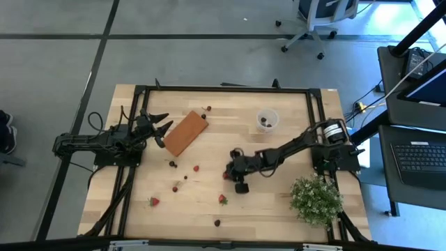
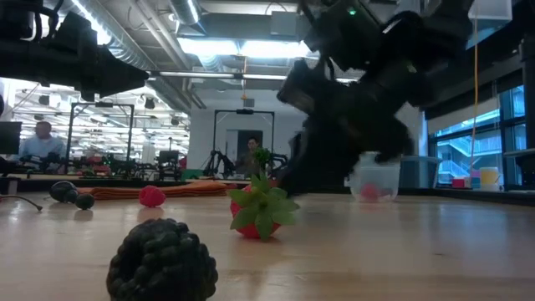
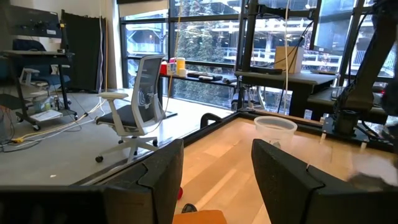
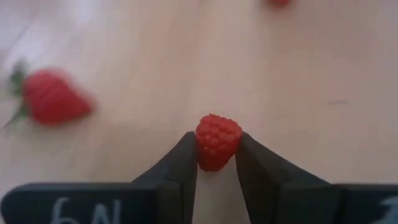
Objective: Pick and placing Produce into tupperware
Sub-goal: Put the bottom red raspberry into the transparent container
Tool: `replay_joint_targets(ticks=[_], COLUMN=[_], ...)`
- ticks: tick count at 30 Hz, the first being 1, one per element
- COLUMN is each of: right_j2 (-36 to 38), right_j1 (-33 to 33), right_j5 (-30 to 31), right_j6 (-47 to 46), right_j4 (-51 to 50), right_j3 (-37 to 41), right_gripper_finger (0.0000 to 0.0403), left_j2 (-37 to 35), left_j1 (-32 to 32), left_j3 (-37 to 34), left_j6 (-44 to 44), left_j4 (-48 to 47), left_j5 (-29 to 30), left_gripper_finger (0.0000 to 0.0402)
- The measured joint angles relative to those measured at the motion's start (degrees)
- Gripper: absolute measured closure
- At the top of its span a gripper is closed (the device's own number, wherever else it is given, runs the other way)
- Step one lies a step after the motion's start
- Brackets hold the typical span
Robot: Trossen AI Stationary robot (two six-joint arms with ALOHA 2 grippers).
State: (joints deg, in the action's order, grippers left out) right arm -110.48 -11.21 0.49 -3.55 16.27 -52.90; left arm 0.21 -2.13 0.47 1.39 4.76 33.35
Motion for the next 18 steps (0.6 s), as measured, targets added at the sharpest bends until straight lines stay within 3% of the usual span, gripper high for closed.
replay_joint_targets(ticks=[5, 10, 18], right_j2=[9.21, 22.56, 43.54], right_j1=[4.79, 10.94, 23.47], right_j5=[0.65, 6.03, 6.71], right_j6=[-0.97, -4.19, -20.78], right_j4=[-3.92, -13.74, -34.12], right_j3=[-0.15, -0.17, -1.09], right_gripper_finger=[0.0307, 0.0307, 0.0307], left_j2=[-0.02, -0.02, -0.02], left_j1=[0.00, 0.02, 0.02], left_j3=[0.00, 0.01, 0.00], left_j6=[0.02, 0.04, 0.08], left_j4=[0.01, 0.08, 0.05], left_j5=[-0.01, -0.01, -0.03], left_gripper_finger=[0.0217, 0.0217, 0.0217])
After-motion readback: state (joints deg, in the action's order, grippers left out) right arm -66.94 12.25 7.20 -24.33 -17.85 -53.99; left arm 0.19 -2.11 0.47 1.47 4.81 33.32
